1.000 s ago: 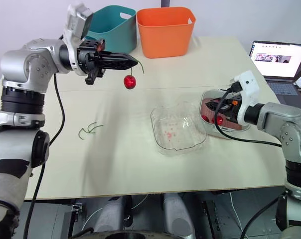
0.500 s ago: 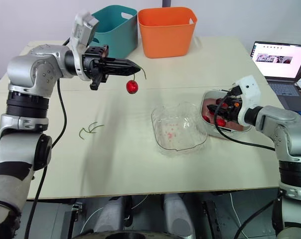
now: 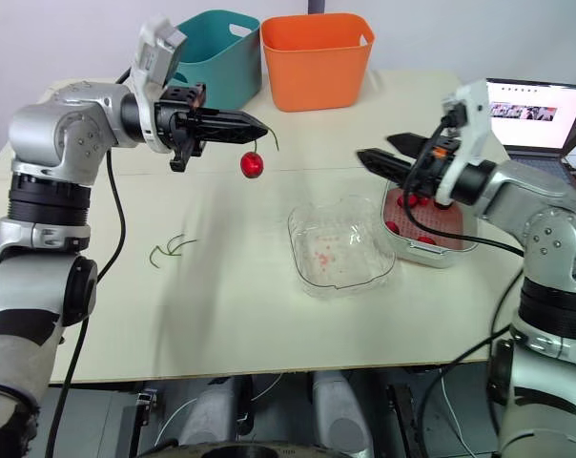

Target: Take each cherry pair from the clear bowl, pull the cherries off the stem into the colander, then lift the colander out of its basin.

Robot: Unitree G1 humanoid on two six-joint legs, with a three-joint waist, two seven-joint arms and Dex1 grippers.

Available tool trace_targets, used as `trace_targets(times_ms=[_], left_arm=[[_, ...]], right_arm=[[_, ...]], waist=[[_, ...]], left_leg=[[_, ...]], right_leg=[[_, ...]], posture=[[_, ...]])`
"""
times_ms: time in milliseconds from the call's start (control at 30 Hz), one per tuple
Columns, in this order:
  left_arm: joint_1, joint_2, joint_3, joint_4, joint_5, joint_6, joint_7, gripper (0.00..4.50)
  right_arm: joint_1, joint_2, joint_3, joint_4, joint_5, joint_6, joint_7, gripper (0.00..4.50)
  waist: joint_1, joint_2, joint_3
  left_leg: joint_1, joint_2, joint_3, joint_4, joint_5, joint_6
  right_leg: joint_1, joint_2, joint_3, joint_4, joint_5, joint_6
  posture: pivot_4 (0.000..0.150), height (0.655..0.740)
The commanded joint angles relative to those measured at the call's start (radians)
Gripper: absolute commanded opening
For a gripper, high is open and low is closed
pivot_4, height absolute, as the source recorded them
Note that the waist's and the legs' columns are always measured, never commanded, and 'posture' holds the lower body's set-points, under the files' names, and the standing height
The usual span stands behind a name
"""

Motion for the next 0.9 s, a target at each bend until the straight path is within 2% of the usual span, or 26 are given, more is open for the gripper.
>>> trace_targets(times_ms=[33,200,367,700,800,900], left_arm=[[-0.032,0.006,0.019,-0.053,-0.021,0.000,-0.003,0.00],[-0.022,-0.011,0.017,-0.082,-0.030,0.012,0.010,0.00],[-0.015,-0.015,0.018,-0.100,-0.040,0.020,0.022,0.00],[0.000,-0.008,0.022,-0.120,-0.052,0.037,0.039,0.00],[0.001,-0.008,0.020,-0.118,-0.054,0.035,0.042,0.00],[0.001,-0.008,0.018,-0.114,-0.054,0.032,0.043,0.00]], right_arm=[[-0.046,0.050,0.056,-0.076,0.083,0.041,-0.007,4.13],[-0.116,0.185,0.133,-0.058,0.135,0.056,-0.044,4.13],[-0.163,0.282,0.197,-0.004,0.105,0.025,-0.062,4.13],[-0.190,0.349,0.220,0.067,0.076,-0.021,-0.072,4.13],[-0.194,0.356,0.221,0.077,0.070,-0.032,-0.074,3.48],[-0.190,0.363,0.223,0.069,0.072,-0.033,-0.080,2.50]], waist=[[0.000,0.000,0.000],[0.000,0.000,0.000],[0.000,0.000,0.000],[-0.001,0.000,0.000],[-0.001,0.000,0.000],[-0.001,0.000,0.000]], left_leg=[[0.000,0.000,0.000,0.000,0.000,0.000],[0.000,0.000,0.000,0.000,0.000,0.000],[0.000,0.000,0.000,0.000,0.000,0.000],[0.000,0.000,0.000,0.000,0.000,0.000],[0.000,0.000,-0.001,0.000,0.000,0.000],[0.000,0.000,-0.001,0.000,0.000,0.000]], right_leg=[[0.000,0.000,0.000,0.000,0.000,0.000],[0.000,0.000,0.000,0.000,0.000,0.000],[0.000,0.000,-0.001,0.001,0.000,0.000],[0.000,0.000,-0.001,0.002,0.000,0.000],[-0.001,0.000,-0.001,0.002,0.000,0.000],[-0.001,0.000,-0.001,0.003,0.000,0.000]], posture=[[0.150,0.7400],[0.150,0.7400],[0.150,0.7400],[0.150,0.7400],[0.150,0.7400],[0.150,0.7400]])
